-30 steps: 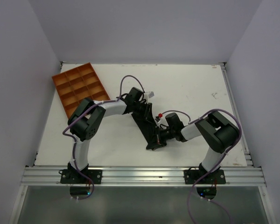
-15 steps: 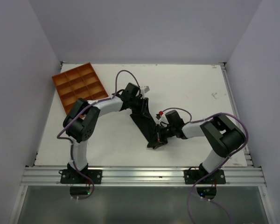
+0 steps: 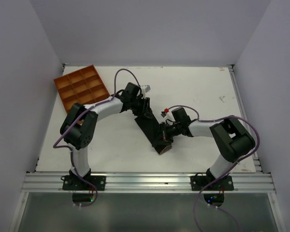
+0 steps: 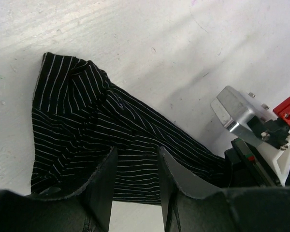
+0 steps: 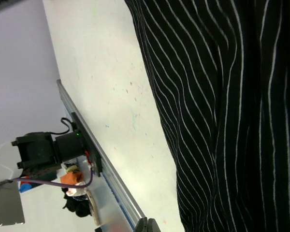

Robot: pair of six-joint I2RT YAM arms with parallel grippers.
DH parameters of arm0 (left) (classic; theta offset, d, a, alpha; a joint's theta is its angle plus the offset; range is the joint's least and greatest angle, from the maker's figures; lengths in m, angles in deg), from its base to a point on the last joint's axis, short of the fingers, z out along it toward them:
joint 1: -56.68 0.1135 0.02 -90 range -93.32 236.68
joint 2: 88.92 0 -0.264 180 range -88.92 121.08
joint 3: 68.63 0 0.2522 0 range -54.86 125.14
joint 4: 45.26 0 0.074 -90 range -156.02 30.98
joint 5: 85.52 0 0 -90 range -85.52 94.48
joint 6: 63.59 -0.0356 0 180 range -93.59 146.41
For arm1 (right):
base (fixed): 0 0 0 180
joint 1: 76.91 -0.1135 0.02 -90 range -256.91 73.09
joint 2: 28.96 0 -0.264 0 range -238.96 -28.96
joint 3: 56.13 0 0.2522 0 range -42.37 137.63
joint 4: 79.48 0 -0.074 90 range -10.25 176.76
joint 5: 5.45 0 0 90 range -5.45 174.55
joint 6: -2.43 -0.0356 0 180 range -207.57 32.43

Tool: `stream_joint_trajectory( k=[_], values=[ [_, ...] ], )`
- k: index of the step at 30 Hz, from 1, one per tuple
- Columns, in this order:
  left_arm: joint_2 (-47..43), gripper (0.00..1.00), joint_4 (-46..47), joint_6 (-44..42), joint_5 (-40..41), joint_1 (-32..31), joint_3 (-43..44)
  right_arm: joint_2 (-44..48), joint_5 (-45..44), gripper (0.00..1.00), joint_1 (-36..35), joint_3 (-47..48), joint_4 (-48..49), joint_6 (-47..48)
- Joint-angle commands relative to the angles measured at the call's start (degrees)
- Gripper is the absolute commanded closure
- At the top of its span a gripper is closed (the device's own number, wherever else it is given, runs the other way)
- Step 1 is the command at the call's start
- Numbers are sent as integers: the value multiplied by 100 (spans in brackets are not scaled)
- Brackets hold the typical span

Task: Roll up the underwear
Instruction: Fold the underwear

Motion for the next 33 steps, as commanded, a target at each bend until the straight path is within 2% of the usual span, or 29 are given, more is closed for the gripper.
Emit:
stream_joint_trajectory(
  k=[1, 8, 16, 33],
  values=[
    [-270, 57, -64, -208, 92, 81, 106, -227, 512, 99, 185, 278, -224, 280],
    [-252, 58, -117, -243, 171, 116, -140, -587, 618, 99, 264, 209, -268, 456],
    [11, 58, 419, -164, -66, 353, -711, -1053, 723, 99, 405, -275, 514, 342],
    [239, 57, 464, -410, -225, 608, -633, -1177, 758, 99, 510, -680, 1032, 272]
  ],
)
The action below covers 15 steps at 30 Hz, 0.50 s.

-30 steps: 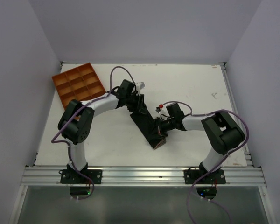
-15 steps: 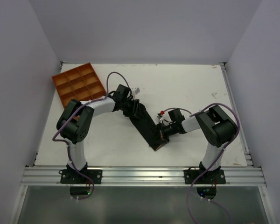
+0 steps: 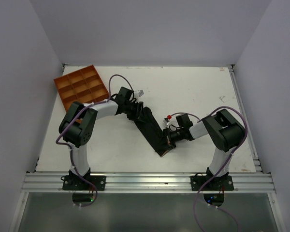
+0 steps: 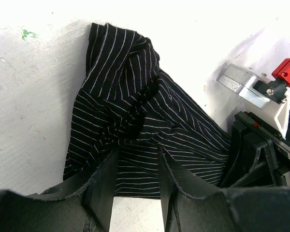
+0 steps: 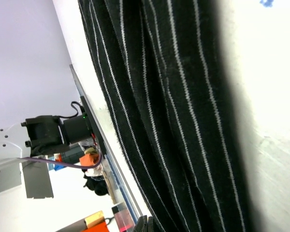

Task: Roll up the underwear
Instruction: Fold the underwear

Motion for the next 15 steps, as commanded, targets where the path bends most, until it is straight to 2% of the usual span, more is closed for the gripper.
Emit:
stream_joint_trajectory(
  k=[1, 8, 15],
  values=[
    [150, 57, 44, -318, 309, 115, 89, -204, -308, 99, 12, -220, 60, -17],
    [344, 57, -264, -547, 151, 194, 493, -73, -396, 99, 12, -239, 97, -106],
    [115, 55, -501, -556, -68, 185, 845, 560, -422, 99, 12, 314, -764, -35]
  ],
)
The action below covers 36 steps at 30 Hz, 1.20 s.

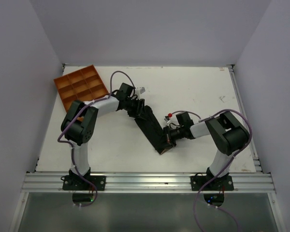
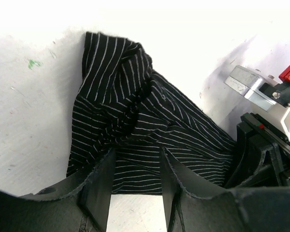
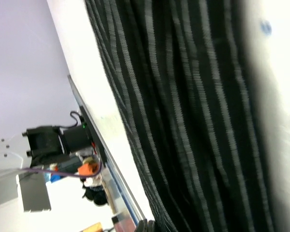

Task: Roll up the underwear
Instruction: Fold the underwear

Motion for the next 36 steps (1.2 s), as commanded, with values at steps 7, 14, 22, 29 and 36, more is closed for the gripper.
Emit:
stream_joint_trajectory(
  k=[7, 14, 22, 29, 36],
  values=[
    [-152, 50, -300, -272, 11, 137, 525, 516, -61, 98, 10, 918, -1155, 360],
    [-336, 43, -536, -307, 161, 137, 586, 191, 273, 98, 62, 938, -1226, 432],
    [-801, 41, -1055, -255, 1380, 137, 692, -380, 423, 99, 89, 393, -295, 195],
    [-1619, 35, -1293, 141, 2272, 198, 630, -882, 388, 99, 106, 41, 497, -25],
    [-2075, 35, -1548, 115, 2069, 234, 457, 321, -34, 92, 107, 1012, -1397, 561]
  ],
)
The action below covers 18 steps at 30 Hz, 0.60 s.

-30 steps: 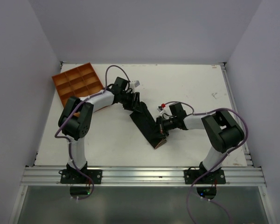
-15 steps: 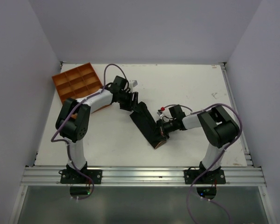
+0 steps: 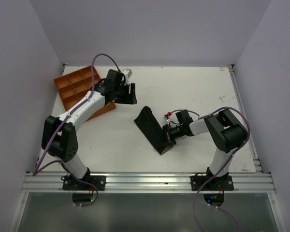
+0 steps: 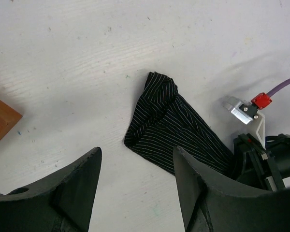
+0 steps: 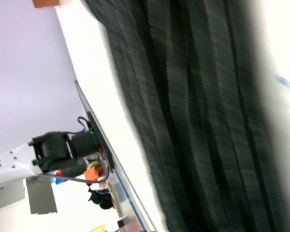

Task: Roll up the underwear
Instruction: Fold the underwear

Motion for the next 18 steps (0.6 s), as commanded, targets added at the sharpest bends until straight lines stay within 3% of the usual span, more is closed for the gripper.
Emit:
stream_joint_trajectory(
  k=[1, 5, 10, 18],
  values=[
    [-420, 35, -53, 106, -41, 48, -242, 695, -532, 89, -1, 934, -1805, 497],
    [-657, 35, 176, 142, -385, 39, -831, 1144, -1033, 65, 17, 1779, -3171, 981],
    [-816, 35, 254, -78, -410, -40, -1331, 1329, -1780, 50, 157, 2263, -4629, 1640],
    [-54, 38, 888, 1, -1060, -40, -1545, 1645, -3098, 45, 201, 2360, -5510, 1940]
  ],
)
